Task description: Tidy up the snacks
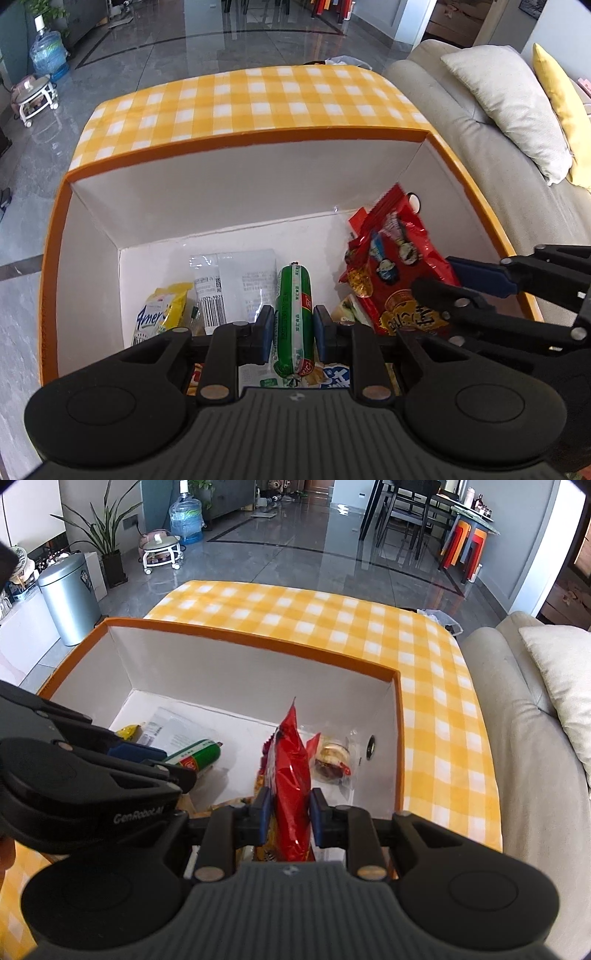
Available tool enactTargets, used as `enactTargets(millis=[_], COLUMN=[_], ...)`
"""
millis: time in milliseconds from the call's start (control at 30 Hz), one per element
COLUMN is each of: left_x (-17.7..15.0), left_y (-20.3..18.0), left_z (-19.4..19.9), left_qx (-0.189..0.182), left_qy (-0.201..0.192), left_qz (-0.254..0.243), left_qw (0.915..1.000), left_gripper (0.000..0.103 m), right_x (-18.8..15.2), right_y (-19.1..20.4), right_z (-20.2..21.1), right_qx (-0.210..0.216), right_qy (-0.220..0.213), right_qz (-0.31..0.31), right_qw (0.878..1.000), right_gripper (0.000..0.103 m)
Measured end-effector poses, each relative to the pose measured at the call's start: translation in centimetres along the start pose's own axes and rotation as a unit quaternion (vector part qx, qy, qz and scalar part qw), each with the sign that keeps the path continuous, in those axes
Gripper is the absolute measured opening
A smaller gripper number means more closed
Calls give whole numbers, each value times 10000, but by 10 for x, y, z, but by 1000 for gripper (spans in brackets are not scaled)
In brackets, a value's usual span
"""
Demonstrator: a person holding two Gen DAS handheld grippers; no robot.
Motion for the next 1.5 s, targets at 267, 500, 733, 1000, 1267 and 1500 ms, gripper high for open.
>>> enactTargets(millis=[267,500,733,1000,1267,1500], left_x=[5,2,-10,-33,-66,-93], left_y=[4,8,2,-4,-20,-20], left_z=[28,83,140,196,228,229], left_qx=[121,267,215,588,988,1028], left_qy=[-274,-920,-1524,-2098,-2398,-2449], left_qz=[23,17,3,-219,-541,-303], left_qw=[9995,9954,9881,9757,9643,9636], left_gripper=[57,73,82,83,83,85], right_x=[1,8,10,-2,-36,-78], right_y=[-5,-8,2,15,25,26], right_z=[15,62,122,186,235,251], right_qx=[142,263,407,504,371,-93], right_qy=[-63,-534,-1126,-1529,-1875,-1987], right_qz=[-334,-662,-946,-1128,-1068,-999], right_qw=[9993,9960,9883,9805,9757,9749], right_gripper=[44,65,75,80,87,94])
Point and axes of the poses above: each gripper's, at about its wrist camera, not at the fingertips, and z roughly against the way its jaws point, y to its left, x to its top, the point moved 8 cm from there along -z, roughly the way its jaws point, and after that the axes turned 6 degrees about -y, right-handed, at the moved point
